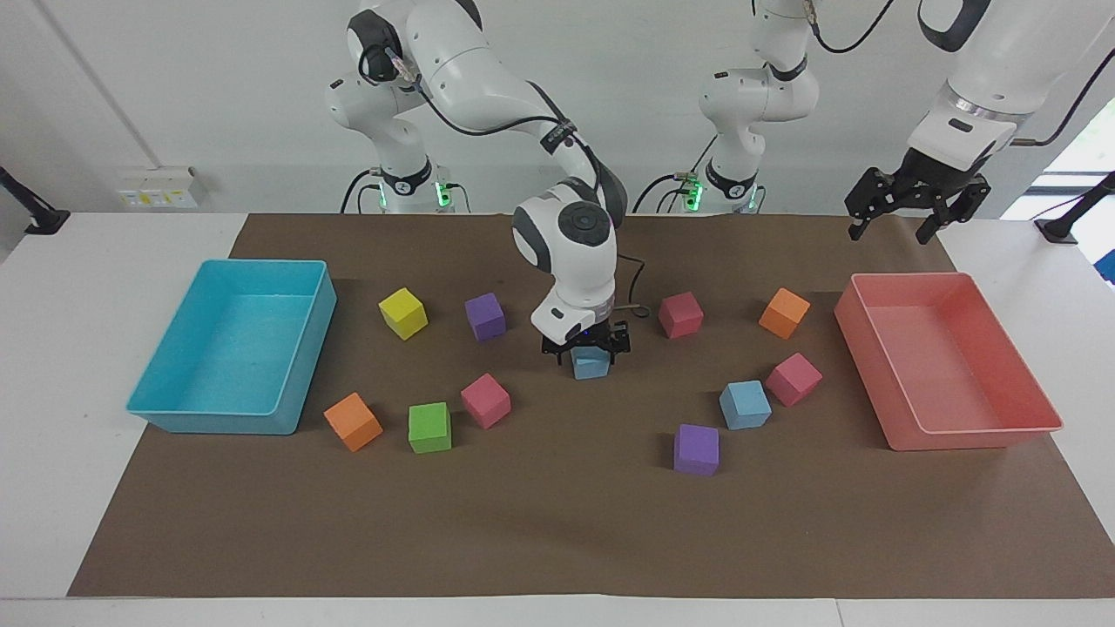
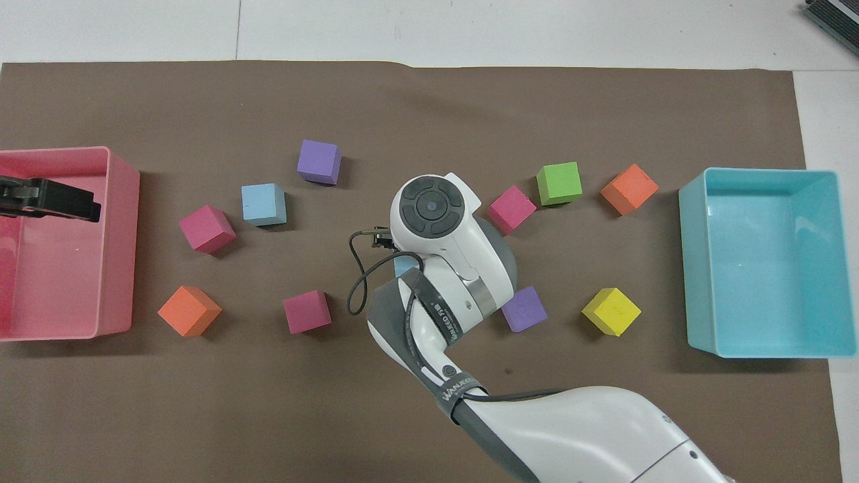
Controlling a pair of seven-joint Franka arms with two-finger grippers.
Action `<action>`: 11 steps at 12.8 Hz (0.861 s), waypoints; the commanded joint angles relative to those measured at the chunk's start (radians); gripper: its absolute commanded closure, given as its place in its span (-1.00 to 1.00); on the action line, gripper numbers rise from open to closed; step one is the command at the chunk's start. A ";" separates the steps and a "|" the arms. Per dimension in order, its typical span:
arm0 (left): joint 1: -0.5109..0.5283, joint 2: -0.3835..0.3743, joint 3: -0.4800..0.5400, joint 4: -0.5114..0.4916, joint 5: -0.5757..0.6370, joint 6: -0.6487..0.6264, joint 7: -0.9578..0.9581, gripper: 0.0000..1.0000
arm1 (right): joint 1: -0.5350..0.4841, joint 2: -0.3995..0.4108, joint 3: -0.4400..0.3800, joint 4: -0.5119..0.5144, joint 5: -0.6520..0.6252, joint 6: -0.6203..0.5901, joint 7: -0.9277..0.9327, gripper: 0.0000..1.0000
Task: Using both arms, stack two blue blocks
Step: 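Carry the light blue cube with the right gripper toward the table center, then set the cube down at center with the right gripper while the left gripper extends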
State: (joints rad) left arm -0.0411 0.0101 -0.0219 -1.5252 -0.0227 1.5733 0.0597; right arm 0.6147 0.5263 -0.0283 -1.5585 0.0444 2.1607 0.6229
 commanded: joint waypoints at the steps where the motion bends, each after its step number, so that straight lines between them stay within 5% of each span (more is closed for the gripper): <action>1: -0.002 0.059 -0.007 0.025 0.010 0.051 -0.006 -1.00 | -0.010 -0.049 0.005 -0.015 -0.018 -0.033 0.032 -1.00; 9: -0.085 0.223 -0.009 -0.022 0.015 0.338 -0.185 -1.00 | -0.073 -0.247 -0.042 -0.040 0.000 -0.223 -0.093 -1.00; 11: -0.120 0.252 -0.007 -0.071 0.029 0.408 -0.225 -1.00 | -0.076 -0.264 -0.082 -0.096 0.120 -0.205 -0.196 -1.00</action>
State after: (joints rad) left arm -0.1274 0.2485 -0.0412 -1.5517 -0.0202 1.9136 -0.1172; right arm 0.5475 0.2872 -0.0800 -1.5835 0.0786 1.9322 0.5242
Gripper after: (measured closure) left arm 0.000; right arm 0.000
